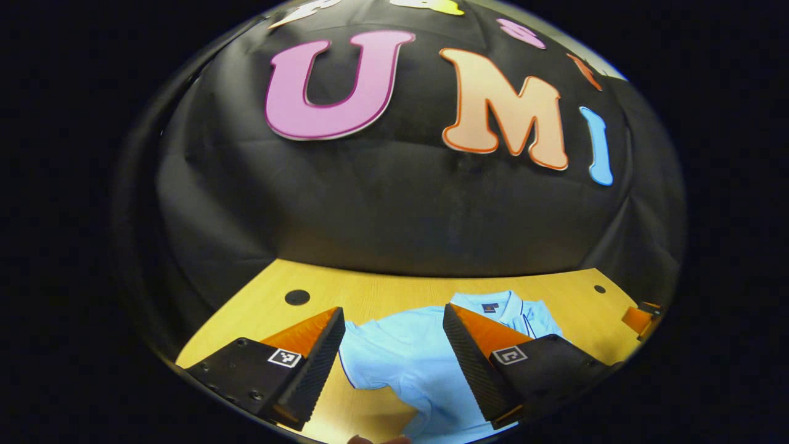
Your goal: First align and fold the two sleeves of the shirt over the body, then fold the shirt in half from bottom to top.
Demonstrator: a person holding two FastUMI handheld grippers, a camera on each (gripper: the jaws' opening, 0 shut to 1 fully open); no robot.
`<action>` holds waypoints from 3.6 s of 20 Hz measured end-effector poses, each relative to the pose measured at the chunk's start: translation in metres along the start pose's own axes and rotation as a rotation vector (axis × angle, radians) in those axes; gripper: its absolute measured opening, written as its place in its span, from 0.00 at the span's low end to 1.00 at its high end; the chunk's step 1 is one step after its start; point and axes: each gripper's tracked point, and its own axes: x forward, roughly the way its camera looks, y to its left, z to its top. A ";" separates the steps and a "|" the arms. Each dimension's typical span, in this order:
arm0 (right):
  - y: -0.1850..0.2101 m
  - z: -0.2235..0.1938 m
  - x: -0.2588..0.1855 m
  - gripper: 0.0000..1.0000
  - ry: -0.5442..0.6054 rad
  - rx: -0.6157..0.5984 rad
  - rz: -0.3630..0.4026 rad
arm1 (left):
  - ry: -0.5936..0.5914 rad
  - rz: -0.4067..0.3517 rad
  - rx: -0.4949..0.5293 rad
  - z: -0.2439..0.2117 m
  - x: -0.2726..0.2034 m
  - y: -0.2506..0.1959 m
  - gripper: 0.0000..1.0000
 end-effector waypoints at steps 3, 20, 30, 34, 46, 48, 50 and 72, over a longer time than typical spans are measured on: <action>-0.005 -0.004 -0.027 0.98 0.009 -0.020 0.001 | 0.041 0.026 0.034 -0.023 0.020 0.009 0.97; 0.009 -0.028 -0.075 0.98 0.077 -0.048 0.026 | 0.251 0.151 0.022 -0.114 0.083 0.052 0.97; -0.014 -0.028 -0.087 0.98 0.068 -0.047 0.005 | 0.272 0.031 -0.003 -0.117 0.092 0.021 0.13; -0.032 -0.031 -0.091 0.93 0.069 -0.044 -0.007 | 0.282 0.027 0.013 -0.108 0.089 -0.003 0.00; -0.086 -0.020 -0.095 0.98 0.050 -0.010 -0.039 | 0.235 -0.121 0.025 -0.083 0.082 -0.124 0.00; -0.093 -0.019 -0.095 0.98 0.047 -0.012 -0.043 | 0.239 -0.132 0.044 -0.086 0.081 -0.138 0.00; -0.097 -0.018 -0.094 0.98 0.046 -0.004 -0.039 | 0.237 -0.137 0.061 -0.088 0.081 -0.148 0.00; -0.113 0.025 -0.078 0.98 -0.031 -0.064 0.145 | 0.033 -0.105 0.112 0.000 -0.094 -0.167 0.95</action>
